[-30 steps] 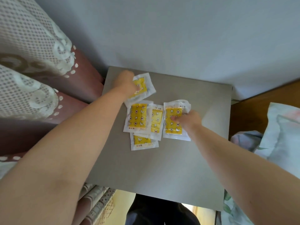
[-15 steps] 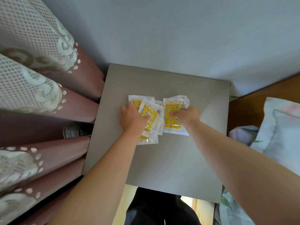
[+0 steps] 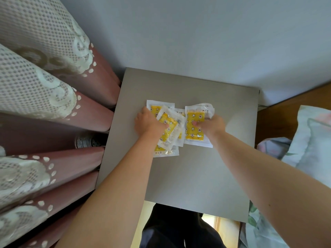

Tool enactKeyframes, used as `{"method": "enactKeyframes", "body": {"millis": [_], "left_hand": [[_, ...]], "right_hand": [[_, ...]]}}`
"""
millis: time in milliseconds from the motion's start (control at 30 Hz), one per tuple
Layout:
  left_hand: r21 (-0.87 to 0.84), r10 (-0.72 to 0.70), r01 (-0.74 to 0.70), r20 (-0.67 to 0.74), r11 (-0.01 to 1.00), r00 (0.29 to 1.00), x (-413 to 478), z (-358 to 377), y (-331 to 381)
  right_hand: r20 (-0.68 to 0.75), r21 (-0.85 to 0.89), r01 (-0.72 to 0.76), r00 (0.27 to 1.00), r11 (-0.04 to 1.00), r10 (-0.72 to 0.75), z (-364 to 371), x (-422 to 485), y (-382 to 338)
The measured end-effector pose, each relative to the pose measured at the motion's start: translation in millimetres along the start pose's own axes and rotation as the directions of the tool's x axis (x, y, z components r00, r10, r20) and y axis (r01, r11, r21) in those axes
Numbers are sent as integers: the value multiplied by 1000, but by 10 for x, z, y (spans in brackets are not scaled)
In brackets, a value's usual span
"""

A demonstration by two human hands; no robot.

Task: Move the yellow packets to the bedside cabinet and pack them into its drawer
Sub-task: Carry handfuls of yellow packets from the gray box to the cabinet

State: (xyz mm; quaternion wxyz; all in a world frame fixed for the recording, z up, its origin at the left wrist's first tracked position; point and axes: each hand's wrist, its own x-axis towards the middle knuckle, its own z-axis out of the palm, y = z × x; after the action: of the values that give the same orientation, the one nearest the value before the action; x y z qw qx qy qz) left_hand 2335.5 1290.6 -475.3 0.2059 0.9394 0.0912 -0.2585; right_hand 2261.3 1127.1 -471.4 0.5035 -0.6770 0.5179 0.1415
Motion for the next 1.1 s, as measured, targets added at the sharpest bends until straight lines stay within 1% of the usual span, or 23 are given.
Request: {"method": "enactKeyframes", "body": {"millis": [100, 233, 300, 400, 433, 467, 500, 533, 567, 600, 633, 667, 700, 767, 833, 900, 967, 1033, 1100], "left_hand": [[-26, -9, 10, 44, 1000, 999, 46, -34, 4], [82, 48, -57, 107, 995, 993, 91, -78, 1], [136, 96, -107, 86, 985, 992, 90, -103, 6], [181, 236, -234, 11, 955, 972, 23, -137, 72], [148, 267, -266, 14, 953, 964, -6, -143, 94], [68, 278, -280, 42, 957, 960, -26, -144, 98], [-43, 274, -272, 79, 961, 958, -53, -155, 93], [-167, 251, -232, 107, 958, 962, -68, -175, 69], [-300, 202, -158, 122, 941, 972, -85, -215, 43], [-437, 132, -59, 140, 898, 981, -104, -264, 10], [-558, 66, 44, 175, 829, 982, -133, -313, -20], [-633, 17, 121, 208, 764, 978, -164, -341, -47], [-654, -7, 154, 221, 740, 975, -209, -357, -55], [-607, -5, 120, 188, 786, 982, -298, -306, -36], [-492, 47, 17, 117, 870, 992, -390, -167, 15], [-292, 135, -119, 34, 949, 990, -455, 12, 66], [-49, 236, -237, -26, 970, 971, -486, 172, 102], [99, 261, -255, -51, 962, 964, -505, 262, 123], [158, 226, -215, -55, 964, 973, -501, 308, 128]], "right_hand": [[0, -5, 11, 1000, 1000, -11, 4, 6, -2], [-8, -4, 3, 1000, 1000, -3, 8, 15, -1], [-6, -8, 7, 1000, 1000, -7, 10, 17, -1], [-1, -12, 6, 1000, 1000, -6, 10, 19, 3], [0, -9, 7, 1000, 1000, -7, 7, 18, 3], [0, -9, 7, 1000, 1000, -7, 7, 17, 2], [0, -11, 8, 1000, 1000, -8, 6, 19, 4], [-1, -9, 10, 1000, 1000, -10, 5, 19, 5], [0, -3, 13, 1000, 1000, -13, 1, 19, 7], [5, 1, 19, 1000, 1000, -19, -3, 14, 6], [15, -6, 25, 1000, 1000, -24, -11, 11, 7], [28, -21, 31, 999, 999, -30, -20, 9, 11], [39, -32, 35, 999, 999, -33, -33, 13, 18], [22, -23, 31, 999, 999, -30, -85, 35, 57], [-65, 9, -2, 998, 1000, 3, -182, 71, 144], [-152, 36, -24, 988, 999, 29, -309, 88, 260], [-193, 35, -52, 980, 998, 58, -428, 72, 350], [-192, 18, -70, 979, 997, 72, -488, 66, 399], [-184, -7, -75, 980, 997, 72, -501, 57, 396]]}}
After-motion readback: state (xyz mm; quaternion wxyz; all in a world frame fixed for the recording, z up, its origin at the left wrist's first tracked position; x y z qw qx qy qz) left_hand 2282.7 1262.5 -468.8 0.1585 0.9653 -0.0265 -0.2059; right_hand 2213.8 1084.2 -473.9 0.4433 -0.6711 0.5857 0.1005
